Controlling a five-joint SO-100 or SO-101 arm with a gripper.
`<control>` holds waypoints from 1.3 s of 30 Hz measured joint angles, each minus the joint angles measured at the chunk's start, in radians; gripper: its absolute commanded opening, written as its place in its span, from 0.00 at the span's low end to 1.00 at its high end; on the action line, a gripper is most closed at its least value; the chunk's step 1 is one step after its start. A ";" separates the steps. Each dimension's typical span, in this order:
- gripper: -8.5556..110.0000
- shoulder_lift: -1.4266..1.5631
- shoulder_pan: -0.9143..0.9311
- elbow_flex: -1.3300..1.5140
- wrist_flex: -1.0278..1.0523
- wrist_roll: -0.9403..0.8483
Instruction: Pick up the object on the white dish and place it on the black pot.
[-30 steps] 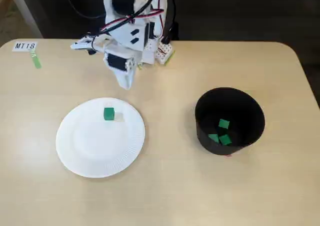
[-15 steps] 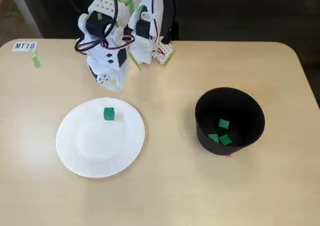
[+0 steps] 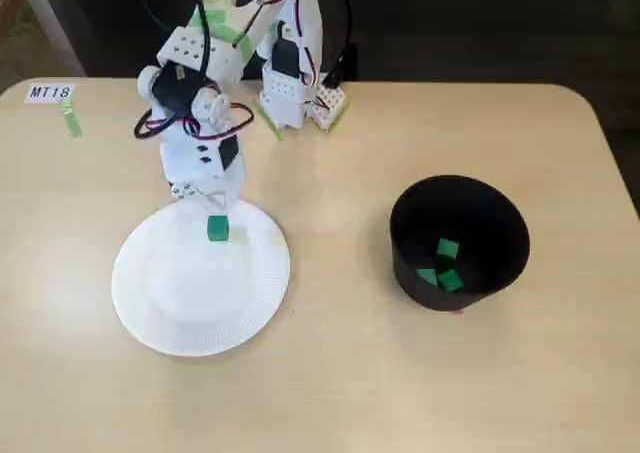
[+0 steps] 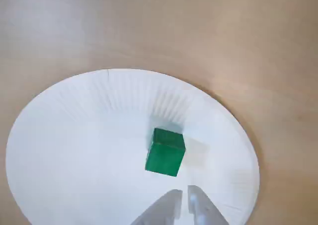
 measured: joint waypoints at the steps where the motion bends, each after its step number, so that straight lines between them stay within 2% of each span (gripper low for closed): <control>1: 0.17 0.000 -0.005 0.000 0.000 0.015; 6: 0.25 0.000 -0.003 0.000 0.014 0.058; 11: 0.25 -0.031 0.014 -0.005 0.023 0.060; 34: 0.18 -0.147 0.015 -0.005 -0.074 0.115; 39: 0.12 -0.179 0.012 -0.005 -0.106 0.133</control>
